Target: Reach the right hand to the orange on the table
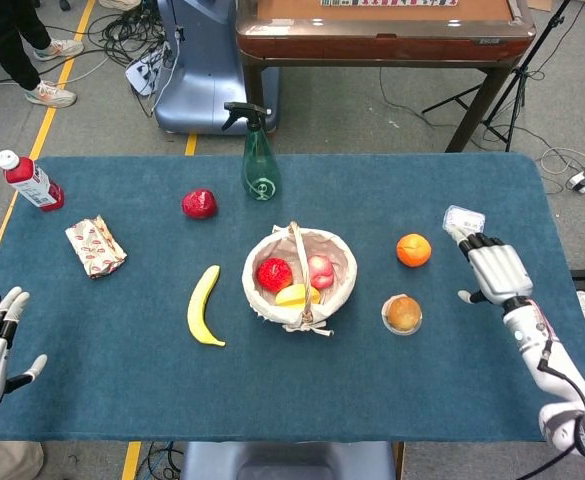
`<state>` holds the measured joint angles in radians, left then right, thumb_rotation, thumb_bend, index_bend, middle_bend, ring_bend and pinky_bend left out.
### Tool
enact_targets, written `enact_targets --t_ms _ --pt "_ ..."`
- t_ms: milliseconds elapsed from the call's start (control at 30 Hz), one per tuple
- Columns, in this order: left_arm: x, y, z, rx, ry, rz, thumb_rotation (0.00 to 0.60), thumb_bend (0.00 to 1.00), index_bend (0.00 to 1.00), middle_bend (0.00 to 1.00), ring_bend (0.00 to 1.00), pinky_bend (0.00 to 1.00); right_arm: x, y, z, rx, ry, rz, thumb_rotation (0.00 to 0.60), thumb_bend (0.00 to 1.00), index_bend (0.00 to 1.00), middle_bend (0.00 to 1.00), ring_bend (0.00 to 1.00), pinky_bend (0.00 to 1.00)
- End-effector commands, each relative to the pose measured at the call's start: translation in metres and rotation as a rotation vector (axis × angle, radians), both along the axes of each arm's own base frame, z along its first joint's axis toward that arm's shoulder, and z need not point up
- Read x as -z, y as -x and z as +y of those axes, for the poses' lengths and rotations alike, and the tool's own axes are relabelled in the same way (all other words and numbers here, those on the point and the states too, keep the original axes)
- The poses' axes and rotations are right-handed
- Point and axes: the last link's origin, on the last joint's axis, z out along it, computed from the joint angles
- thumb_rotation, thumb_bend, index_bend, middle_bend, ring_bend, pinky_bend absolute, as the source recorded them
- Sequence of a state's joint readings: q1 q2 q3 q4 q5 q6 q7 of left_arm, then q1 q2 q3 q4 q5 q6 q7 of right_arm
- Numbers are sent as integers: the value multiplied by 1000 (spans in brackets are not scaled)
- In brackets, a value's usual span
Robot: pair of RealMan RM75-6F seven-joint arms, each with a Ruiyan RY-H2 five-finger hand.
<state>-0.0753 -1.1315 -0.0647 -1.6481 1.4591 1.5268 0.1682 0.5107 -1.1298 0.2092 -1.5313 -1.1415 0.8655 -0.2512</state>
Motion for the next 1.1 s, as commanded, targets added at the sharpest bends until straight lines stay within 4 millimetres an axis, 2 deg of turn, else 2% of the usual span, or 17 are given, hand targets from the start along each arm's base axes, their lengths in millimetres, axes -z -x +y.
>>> enact_targets --t_ms 33,267,600,733,867,967,1100 --pt "0 0 -1 -3 -2 2 600 246 33 0 0 47 22 -1 -32 40 -28 13 600 109 11 104 137 260" --pt "-1 3 -3 -21 -6 5 600 246 33 0 0 47 50 -1 -64 72 -55 39 600 110 10 120 137 261" --pt "-1 5 -3 -35 -7 10 600 246 33 0 0 47 85 -5 -86 92 -101 58 600 110 31 160 145 286" --pt "-1 6 -3 -37 -8 9 600 246 33 0 0 47 98 -11 -93 82 -111 68 600 127 118 214 186 341" --pt "-3 7 -4 -40 -15 7 600 246 33 0 0 47 104 -16 -97 69 -104 64 600 237 265 291 253 432" --pt "-4 9 -6 -46 -21 7 600 246 33 0 0 47 101 -22 -96 55 -89 25 600 280 331 325 291 497" --pt "-6 11 -8 -54 -25 6 600 246 33 0 0 47 89 -37 -90 0 -70 -37 600 287 351 337 310 537"
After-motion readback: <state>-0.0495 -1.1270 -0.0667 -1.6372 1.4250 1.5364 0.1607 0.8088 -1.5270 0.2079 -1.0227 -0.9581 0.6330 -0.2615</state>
